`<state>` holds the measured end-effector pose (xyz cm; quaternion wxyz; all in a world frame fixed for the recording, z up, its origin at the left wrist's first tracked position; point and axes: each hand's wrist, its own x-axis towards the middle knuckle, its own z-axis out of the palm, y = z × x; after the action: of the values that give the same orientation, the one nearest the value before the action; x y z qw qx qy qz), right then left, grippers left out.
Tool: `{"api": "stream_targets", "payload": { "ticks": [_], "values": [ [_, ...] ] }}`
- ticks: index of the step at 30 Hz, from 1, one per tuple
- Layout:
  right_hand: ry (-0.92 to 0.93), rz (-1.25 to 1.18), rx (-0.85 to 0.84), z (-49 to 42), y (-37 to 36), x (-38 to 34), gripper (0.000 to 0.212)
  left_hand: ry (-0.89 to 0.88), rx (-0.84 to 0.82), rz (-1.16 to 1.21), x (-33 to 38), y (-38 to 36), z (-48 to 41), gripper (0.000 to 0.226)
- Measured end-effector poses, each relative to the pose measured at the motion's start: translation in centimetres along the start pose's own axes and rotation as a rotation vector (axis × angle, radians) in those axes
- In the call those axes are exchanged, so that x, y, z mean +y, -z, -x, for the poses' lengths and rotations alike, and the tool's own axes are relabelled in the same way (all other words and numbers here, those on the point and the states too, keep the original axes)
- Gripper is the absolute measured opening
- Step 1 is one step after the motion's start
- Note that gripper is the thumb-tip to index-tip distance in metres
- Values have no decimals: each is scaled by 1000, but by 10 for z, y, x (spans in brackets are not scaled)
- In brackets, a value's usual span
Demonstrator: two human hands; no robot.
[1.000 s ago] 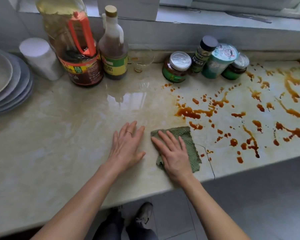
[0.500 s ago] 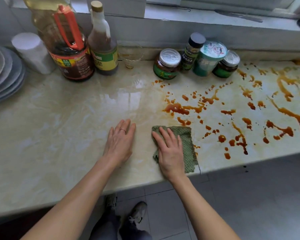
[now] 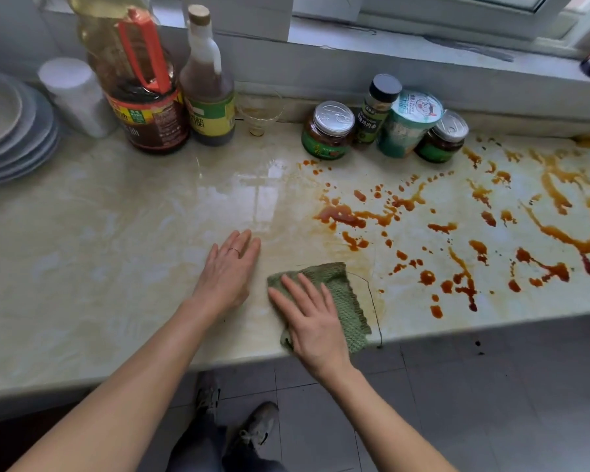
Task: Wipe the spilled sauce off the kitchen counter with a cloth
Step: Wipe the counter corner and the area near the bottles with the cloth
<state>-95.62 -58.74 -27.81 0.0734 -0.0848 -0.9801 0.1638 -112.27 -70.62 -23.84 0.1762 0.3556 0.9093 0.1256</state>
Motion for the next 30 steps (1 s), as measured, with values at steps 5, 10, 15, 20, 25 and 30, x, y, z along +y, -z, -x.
{"api": "stream_targets", "payload": {
  "ticks": [5,10,15,20,25,30],
  "values": [
    [11,49,-29,-9,14,41,52,1,5,14,-3,-1,-1,85],
    [-258,40,63,-22,9,15,53,8,8,15,-2,-3,-2,85],
    [103,66,-86,-11,5,15,52,6,4,18,-2,-3,-2,80],
    [-151,67,-20,-27,18,50,49,-1,-10,24,-5,-2,-2,83],
    [-135,119,-46,-20,4,0,60,0,-15,29,-7,-4,-5,80],
    [53,118,-106,-23,13,22,60,8,-10,34,-8,-5,-6,77]
  ]
}}
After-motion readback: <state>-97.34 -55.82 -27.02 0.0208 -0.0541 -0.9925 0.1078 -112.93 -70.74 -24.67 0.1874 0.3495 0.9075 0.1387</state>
